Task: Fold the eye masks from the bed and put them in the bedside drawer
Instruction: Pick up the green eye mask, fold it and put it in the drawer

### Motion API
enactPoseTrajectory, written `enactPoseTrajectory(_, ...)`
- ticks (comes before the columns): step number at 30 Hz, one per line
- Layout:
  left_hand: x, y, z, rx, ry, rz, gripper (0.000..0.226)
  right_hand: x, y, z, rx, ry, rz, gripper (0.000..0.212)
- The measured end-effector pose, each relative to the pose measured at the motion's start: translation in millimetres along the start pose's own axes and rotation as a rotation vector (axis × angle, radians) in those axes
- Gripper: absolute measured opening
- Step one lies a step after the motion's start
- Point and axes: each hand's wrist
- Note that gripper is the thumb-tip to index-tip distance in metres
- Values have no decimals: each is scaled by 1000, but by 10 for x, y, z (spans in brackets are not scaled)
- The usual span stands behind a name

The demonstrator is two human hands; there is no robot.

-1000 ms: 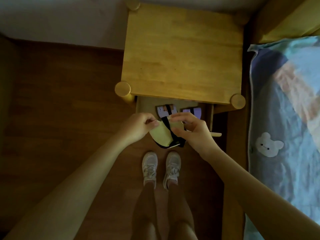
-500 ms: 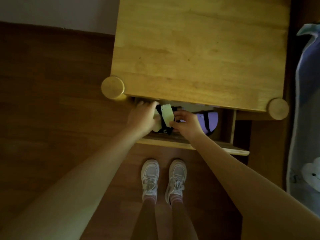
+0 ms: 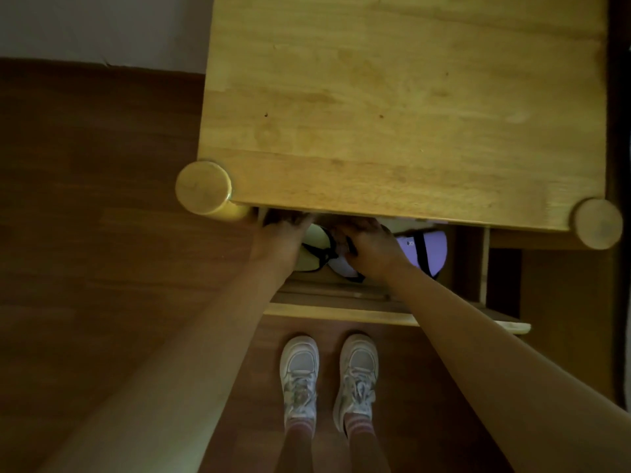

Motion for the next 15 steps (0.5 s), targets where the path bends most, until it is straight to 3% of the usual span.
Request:
enactPoseTrajectory(2, -30, 16, 6, -1, -30, -78, 67, -3, 16, -4, 78, -36, 187, 69)
enactPoseTrajectory(5, -76, 18, 42, -47, -45, -185, 52, 6, 10, 35, 69, 13, 299, 72)
enactPoseTrajectory(9, -55, 12, -19, -52, -20, -393, 40, -56, -31, 87, 90, 141, 276, 70)
enactPoseTrajectory(15, 1, 15, -68, 25, 66, -657, 45, -53, -83, 131, 111, 155, 281, 65)
Point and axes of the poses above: each hand's wrist, its own z-axis away from the middle knuckle, its own y-axis out of the palm, x = y × z, and after that the axes turned 3 degrees about z, right-handed
